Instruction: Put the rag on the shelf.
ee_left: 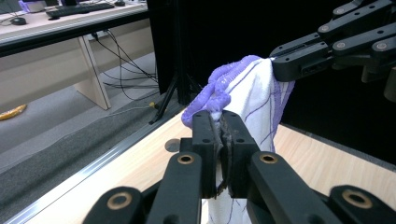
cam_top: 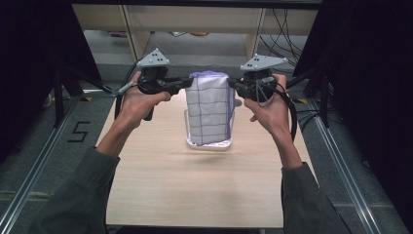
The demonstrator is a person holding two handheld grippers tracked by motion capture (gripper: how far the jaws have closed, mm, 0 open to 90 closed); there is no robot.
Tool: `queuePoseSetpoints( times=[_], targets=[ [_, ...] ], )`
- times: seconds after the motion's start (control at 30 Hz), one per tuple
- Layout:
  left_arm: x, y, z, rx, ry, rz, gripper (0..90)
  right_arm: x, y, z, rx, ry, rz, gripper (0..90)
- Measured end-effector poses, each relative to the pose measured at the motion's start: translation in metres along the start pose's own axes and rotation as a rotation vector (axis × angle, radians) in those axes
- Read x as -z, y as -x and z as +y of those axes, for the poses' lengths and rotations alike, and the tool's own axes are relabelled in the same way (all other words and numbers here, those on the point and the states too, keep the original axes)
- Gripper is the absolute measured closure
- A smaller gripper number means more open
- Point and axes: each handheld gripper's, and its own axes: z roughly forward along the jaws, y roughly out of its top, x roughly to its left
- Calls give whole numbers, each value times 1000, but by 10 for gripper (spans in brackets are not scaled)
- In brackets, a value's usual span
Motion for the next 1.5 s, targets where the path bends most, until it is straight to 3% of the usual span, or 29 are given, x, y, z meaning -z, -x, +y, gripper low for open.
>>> queuePoseSetpoints(
  times=[0.27, 0.5, 0.63, 0.8, 0.9, 0.97, 1.23, 1.4, 1.43, 1.47, 1.5],
  targets=[
    [-8, -12, 10, 24, 9, 22, 849, -10, 11, 14, -18, -1, -16, 864],
    [-24, -27, 15, 76, 18, 49, 848, -27, 22, 19, -57, -28, -37, 863],
    [-37, -37, 12, 126, 16, 48, 845, -40, 34, 14, -77, -36, -41, 862],
    [-46, -46, 8, 159, 16, 54, 840, -52, 42, 9, -110, -42, -26, 861],
    [-57, -58, 1, 216, 20, 40, 840, -61, 46, 6, -99, -52, -43, 858],
    [-62, -62, -3, 222, 12, 42, 840, -67, 48, 3, -89, -61, -42, 858],
    [-77, -70, -12, 234, -18, 63, 838, -88, 56, -8, -133, -94, -49, 853],
    [-86, -72, -20, 236, -33, 76, 835, -103, 59, -18, -165, -147, -42, 851],
    [-91, -74, -25, 246, -42, 85, 835, -110, 58, -24, -192, -166, -42, 851],
    [-93, -76, -28, 245, -56, 95, 837, -113, 59, -27, -177, -170, -42, 851],
    [-96, -77, -31, 246, -55, 98, 836, -115, 57, -29, -213, -186, -36, 851]
  ],
)
